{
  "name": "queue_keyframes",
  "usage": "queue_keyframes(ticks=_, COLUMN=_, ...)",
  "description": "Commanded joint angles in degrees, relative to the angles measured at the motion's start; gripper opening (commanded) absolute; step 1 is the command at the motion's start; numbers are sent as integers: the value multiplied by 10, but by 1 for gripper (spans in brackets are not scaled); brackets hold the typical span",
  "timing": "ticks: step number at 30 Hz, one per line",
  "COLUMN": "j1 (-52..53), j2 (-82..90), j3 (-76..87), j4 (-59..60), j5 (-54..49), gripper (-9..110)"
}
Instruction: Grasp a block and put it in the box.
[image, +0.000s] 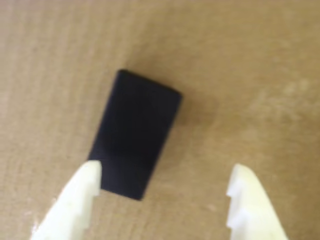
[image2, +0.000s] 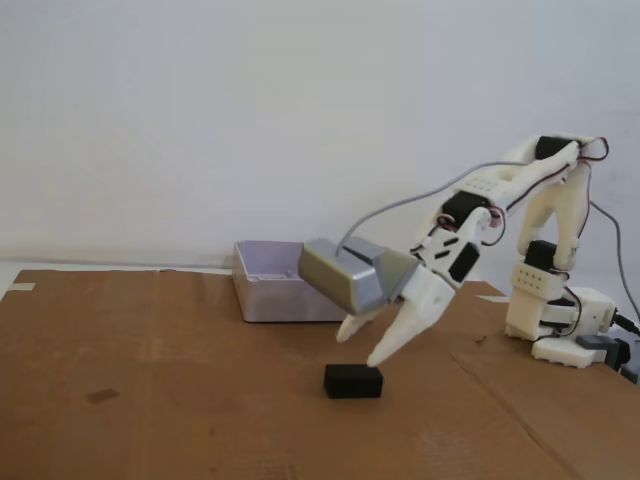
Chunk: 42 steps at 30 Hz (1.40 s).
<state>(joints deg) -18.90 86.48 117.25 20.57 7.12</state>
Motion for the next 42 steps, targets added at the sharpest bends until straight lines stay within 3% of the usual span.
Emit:
queue_keyframes(ticks=1, j1=-10, j2=6, j3=-85, j4=-28, j5=3, gripper=31)
queue_keyframes(ticks=42, j1=-15, j2=-117, j3=-124, j4=-28, j5=3, gripper=31)
